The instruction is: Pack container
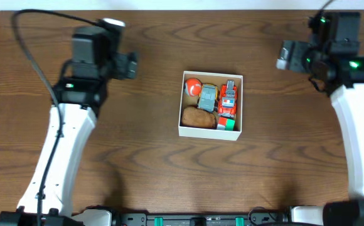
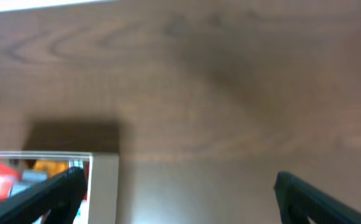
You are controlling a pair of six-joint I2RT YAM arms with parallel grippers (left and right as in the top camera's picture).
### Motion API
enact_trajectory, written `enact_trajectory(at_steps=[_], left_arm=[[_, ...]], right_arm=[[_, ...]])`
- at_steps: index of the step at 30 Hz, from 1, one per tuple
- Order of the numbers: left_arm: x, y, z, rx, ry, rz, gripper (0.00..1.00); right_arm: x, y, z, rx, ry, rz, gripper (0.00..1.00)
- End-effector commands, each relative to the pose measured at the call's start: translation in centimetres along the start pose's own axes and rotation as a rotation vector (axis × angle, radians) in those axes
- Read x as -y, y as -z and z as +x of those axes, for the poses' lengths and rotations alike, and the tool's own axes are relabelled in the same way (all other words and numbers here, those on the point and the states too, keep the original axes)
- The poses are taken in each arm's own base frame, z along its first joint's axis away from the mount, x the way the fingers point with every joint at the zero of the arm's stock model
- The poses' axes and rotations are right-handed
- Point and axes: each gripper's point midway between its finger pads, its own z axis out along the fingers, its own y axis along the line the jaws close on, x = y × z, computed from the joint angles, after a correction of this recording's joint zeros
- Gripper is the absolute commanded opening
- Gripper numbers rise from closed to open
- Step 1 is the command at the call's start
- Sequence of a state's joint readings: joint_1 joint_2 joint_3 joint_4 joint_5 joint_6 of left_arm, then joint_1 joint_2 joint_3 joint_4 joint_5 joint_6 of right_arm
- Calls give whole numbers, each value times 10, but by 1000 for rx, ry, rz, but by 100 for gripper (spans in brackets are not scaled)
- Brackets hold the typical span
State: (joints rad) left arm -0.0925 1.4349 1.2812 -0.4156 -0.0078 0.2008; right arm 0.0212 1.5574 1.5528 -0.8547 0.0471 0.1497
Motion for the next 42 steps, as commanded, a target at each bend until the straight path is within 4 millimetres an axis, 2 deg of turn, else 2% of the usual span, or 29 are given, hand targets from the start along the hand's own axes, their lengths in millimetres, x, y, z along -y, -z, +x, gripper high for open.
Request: enact_trajectory(at_steps=[1, 5, 10, 15, 20, 25, 33, 36, 42], left_arm=[[-22, 1, 2, -1, 73, -44, 98], [-36, 0, 7, -17, 77, -69, 98], [-39, 5, 21, -69, 125, -83, 98], [-39, 20, 29, -84, 178, -93, 98], [-37, 43, 38, -53, 214, -95, 98], [-33, 70, 55, -10, 240, -99, 98], [-26, 130, 93, 118, 321, -103, 98], [-21, 159, 104, 192, 339, -95, 98], [-16, 217, 116, 354, 281, -95, 98]], right_arm=[[-3, -26, -9, 25, 54, 24, 99], [10, -28, -26, 90, 36, 71, 99], [26, -21, -17, 52, 17, 100, 99], [29, 4, -6, 30, 17, 98, 99], [30, 37, 6, 101, 12, 88, 99], [34, 62, 45, 176, 9, 75, 99], [45, 95, 135, 251, -14, 59, 99], [50, 109, 168, 265, -63, 50, 99], [50, 140, 190, 372, -118, 7, 99]])
